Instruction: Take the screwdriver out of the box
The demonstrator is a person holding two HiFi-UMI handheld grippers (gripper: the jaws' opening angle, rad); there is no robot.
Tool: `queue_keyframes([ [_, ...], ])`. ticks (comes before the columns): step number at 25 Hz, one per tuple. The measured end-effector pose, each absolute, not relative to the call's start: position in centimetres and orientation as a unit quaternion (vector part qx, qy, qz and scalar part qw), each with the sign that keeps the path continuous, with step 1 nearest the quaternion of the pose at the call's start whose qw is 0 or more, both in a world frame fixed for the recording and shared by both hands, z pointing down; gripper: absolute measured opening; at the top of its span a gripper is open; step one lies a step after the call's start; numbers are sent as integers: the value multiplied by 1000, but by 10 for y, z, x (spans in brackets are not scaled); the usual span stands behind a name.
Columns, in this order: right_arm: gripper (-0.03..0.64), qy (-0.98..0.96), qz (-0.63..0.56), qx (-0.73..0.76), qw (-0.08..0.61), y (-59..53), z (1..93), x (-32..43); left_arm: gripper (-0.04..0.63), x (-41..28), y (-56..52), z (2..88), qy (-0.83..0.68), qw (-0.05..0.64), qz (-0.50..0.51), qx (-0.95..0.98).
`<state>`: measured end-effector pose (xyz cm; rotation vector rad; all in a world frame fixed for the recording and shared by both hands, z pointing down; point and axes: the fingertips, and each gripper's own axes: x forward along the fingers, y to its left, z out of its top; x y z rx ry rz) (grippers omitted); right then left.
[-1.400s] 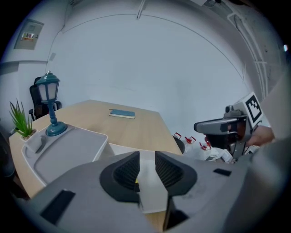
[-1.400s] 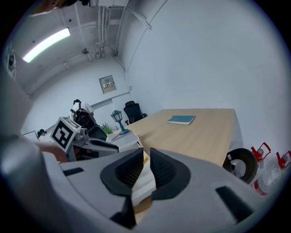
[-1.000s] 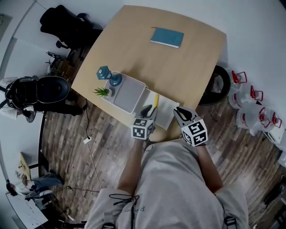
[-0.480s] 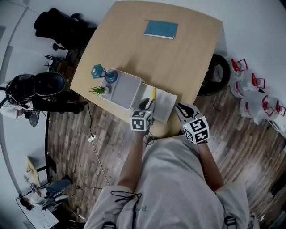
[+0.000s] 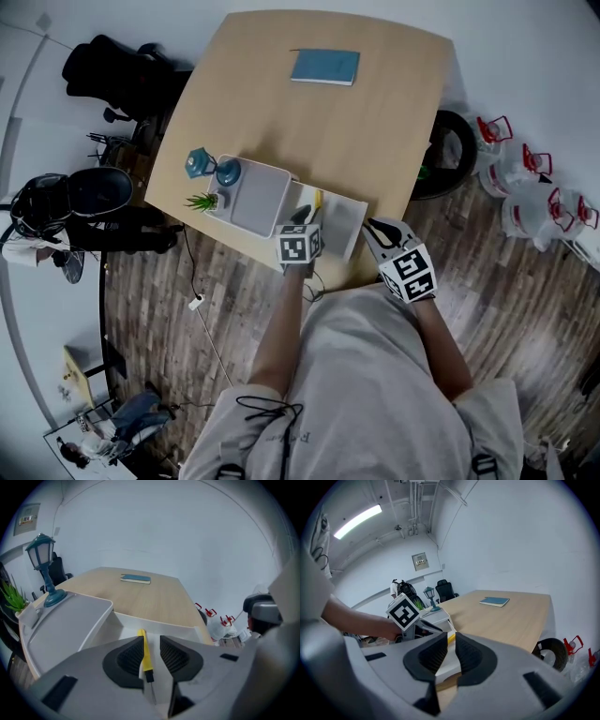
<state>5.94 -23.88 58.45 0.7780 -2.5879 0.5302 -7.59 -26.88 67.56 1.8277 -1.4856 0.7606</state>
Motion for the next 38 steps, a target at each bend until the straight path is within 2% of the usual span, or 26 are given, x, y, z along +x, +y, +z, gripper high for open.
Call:
queue_keyframes([
  [8,58,-930,153,258,211,-239,581,44,101,-83,-277,700,-556,340,343,676],
  [16,58,-932,137,250,225,-239,583,41,101,-83,-284,725,-542,387,335,666],
  [32,57,-926,155,269,215,-245,586,46,112,-83,-293,747,-527,417,343,656],
  [38,52,-925,159,273,211,-253,586,42,75,-85,-295,747,-537,425,320,654],
])
